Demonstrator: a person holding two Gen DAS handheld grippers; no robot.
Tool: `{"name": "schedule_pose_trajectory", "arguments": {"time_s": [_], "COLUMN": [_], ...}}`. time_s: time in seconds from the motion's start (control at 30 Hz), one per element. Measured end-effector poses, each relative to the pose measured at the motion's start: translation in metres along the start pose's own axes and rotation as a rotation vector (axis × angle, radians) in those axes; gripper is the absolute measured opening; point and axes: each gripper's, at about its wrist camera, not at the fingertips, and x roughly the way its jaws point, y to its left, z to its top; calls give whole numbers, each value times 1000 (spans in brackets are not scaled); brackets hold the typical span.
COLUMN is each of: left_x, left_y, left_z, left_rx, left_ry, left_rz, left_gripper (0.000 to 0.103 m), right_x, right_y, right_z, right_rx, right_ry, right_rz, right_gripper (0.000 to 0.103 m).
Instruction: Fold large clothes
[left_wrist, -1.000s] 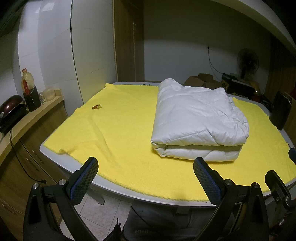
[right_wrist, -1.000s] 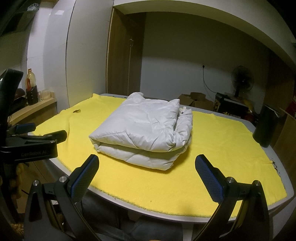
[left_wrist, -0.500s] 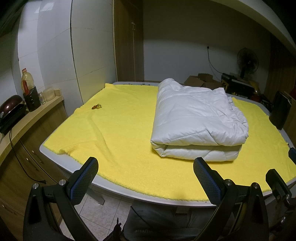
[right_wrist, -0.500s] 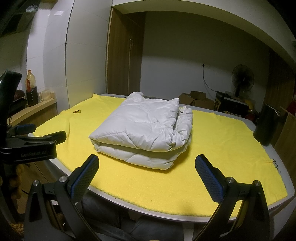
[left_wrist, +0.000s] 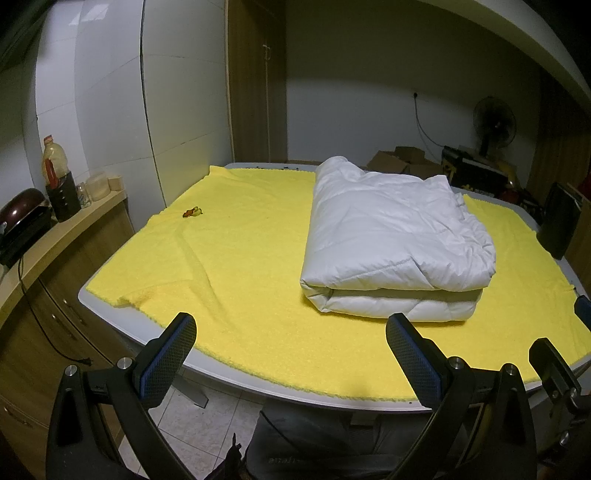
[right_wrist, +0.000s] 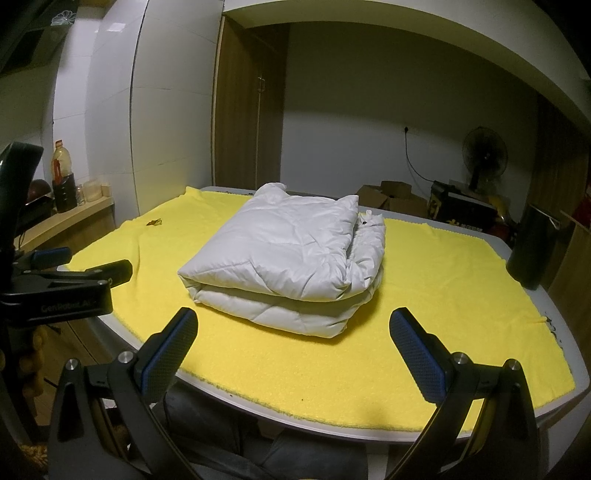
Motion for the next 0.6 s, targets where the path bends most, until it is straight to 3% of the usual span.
{"name": "schedule_pose_trajectory", "arguments": {"time_s": [0.6], "left_x": [5], "left_y": [1], "left_z": [-2], "left_rx": [-1], "left_ry": [14], "left_rz": [-15], "left_gripper": [103], "right_x": [0], "right_y": [1], "right_z": [0], "right_rx": [0], "right_ry": [2], "right_rz": [5], "right_gripper": [103]}}
